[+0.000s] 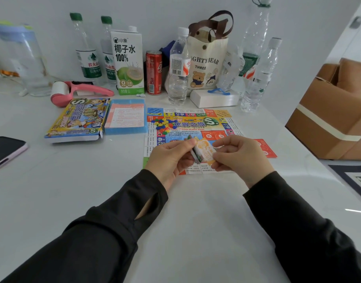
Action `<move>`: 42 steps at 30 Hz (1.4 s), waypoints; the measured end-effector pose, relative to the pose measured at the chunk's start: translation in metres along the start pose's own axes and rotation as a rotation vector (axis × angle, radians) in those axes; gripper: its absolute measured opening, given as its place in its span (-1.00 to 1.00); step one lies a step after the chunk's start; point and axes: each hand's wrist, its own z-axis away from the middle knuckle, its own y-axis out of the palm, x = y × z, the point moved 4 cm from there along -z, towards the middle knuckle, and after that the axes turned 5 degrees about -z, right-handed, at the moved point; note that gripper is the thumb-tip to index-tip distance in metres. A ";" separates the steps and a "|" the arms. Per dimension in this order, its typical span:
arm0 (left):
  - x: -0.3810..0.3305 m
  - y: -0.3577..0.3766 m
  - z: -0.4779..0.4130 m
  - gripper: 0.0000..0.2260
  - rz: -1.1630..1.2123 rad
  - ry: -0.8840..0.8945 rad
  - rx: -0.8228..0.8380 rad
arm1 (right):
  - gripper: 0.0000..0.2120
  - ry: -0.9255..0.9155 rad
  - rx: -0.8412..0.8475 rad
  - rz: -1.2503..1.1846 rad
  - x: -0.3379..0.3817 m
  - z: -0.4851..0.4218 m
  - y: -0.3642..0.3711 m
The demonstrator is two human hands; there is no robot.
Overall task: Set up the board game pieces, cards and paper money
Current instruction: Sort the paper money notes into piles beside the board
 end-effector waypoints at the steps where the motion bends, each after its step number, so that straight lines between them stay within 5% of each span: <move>1: 0.000 0.000 0.000 -0.88 -0.012 -0.004 0.017 | -0.79 -0.004 0.012 0.038 0.000 0.001 0.001; 19: 0.000 -0.008 0.009 -0.89 -0.138 0.035 0.003 | -0.78 0.028 -0.020 0.101 -0.003 0.015 0.004; 26: -0.006 -0.026 0.006 -0.90 -0.125 0.097 -0.154 | -0.71 0.196 0.243 0.255 -0.006 0.030 0.019; 29: -0.006 -0.027 0.006 -0.90 -0.134 0.093 -0.173 | -0.66 0.086 0.199 0.707 -0.007 0.032 0.028; 32: -0.005 -0.024 0.007 -0.90 -0.151 0.097 -0.170 | -0.65 -0.002 0.176 0.914 -0.007 0.035 0.036; 36: -0.005 -0.023 0.007 -0.89 -0.158 0.098 -0.169 | -0.66 -0.095 0.201 0.995 -0.003 0.039 0.034; 39: -0.006 -0.025 0.007 -0.90 -0.163 0.093 -0.185 | -0.87 -0.269 0.258 0.857 0.006 0.042 0.032; 42: -0.005 -0.026 0.007 -0.89 -0.153 0.092 -0.192 | -0.67 -0.289 0.404 0.854 0.001 0.043 0.036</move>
